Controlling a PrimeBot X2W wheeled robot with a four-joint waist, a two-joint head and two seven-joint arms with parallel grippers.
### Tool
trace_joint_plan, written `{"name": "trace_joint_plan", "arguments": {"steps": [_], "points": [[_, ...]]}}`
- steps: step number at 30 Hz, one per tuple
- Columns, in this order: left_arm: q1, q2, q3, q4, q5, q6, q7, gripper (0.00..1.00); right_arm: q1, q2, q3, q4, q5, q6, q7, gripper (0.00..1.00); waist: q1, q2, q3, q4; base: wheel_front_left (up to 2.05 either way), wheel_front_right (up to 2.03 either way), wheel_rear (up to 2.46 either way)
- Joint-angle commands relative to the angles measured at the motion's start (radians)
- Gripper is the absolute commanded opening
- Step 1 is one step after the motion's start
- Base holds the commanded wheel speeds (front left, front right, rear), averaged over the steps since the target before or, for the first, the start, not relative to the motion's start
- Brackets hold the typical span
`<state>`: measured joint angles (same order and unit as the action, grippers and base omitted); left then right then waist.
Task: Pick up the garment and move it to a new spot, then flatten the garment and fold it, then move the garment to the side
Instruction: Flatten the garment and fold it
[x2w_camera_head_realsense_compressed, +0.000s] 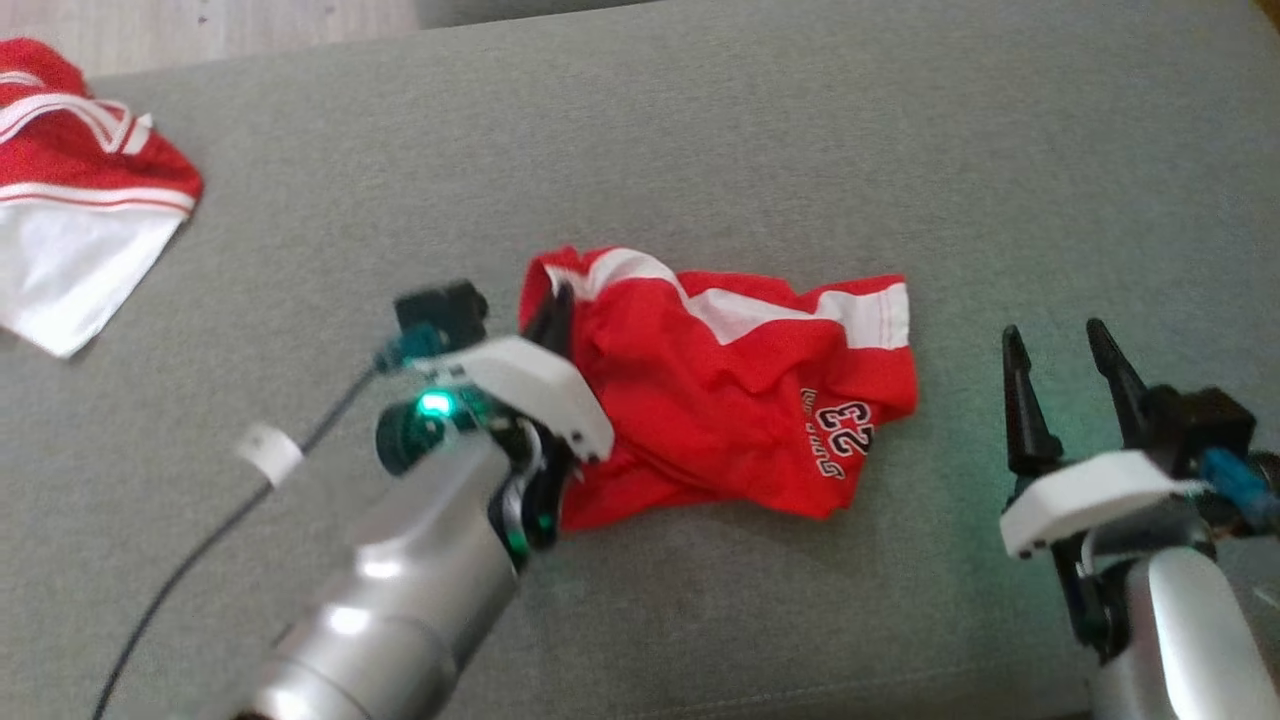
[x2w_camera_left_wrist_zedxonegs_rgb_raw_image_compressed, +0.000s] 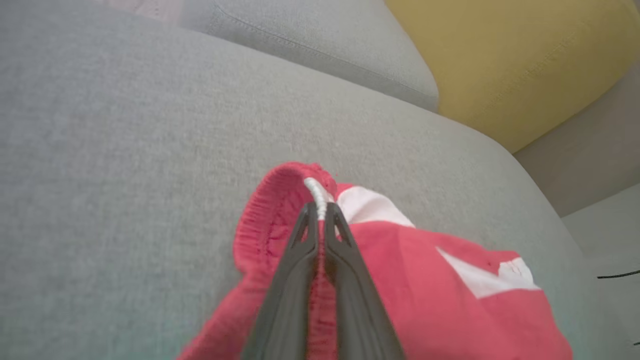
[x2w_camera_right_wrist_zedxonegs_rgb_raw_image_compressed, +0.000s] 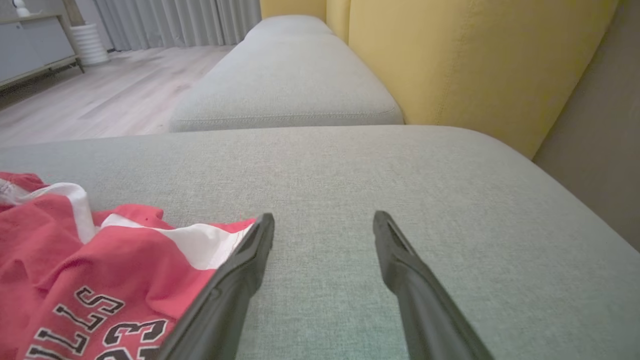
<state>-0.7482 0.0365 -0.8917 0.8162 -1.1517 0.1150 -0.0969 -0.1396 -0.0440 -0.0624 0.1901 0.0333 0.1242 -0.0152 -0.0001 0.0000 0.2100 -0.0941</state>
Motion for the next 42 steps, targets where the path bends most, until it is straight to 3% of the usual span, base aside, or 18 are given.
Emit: {"name": "trace_joint_plan", "arguments": {"steps": [1, 17, 28, 42], "points": [[-0.015, 0.014, 0.009, -0.030, -0.005, 0.010, -0.025, 0.00, -0.056, -0.006, 0.027, -0.021, -0.008, 0.007, 0.015, 1.00, 0.0001, 0.0000, 0.005, 0.010, 0.00, 0.00, 0.00], [-0.044, 0.014, -0.065, -0.053, -0.017, 0.042, -0.134, 0.00, -0.271, -0.023, 0.155, 0.285, 0.026, 0.007, 0.186, 1.00, 0.0001, 0.0000, 0.032, 0.058, 0.00, 0.00, 0.00], [-0.079, 0.014, -0.081, -0.041, -0.024, 0.038, -0.145, 0.00, -0.362, -0.056, 0.260, 0.409, 0.097, 0.007, 0.156, 1.00, 0.0001, 0.0000, 0.048, 0.066, 0.00, 0.00, 0.00], [-0.092, 0.014, -0.093, -0.018, -0.040, 0.032, -0.150, 0.00, -0.395, -0.056, 0.287, 0.449, 0.038, 0.007, 0.099, 1.00, 0.0001, 0.0000, 0.047, 0.065, 0.00, 0.00, 0.00]]}}
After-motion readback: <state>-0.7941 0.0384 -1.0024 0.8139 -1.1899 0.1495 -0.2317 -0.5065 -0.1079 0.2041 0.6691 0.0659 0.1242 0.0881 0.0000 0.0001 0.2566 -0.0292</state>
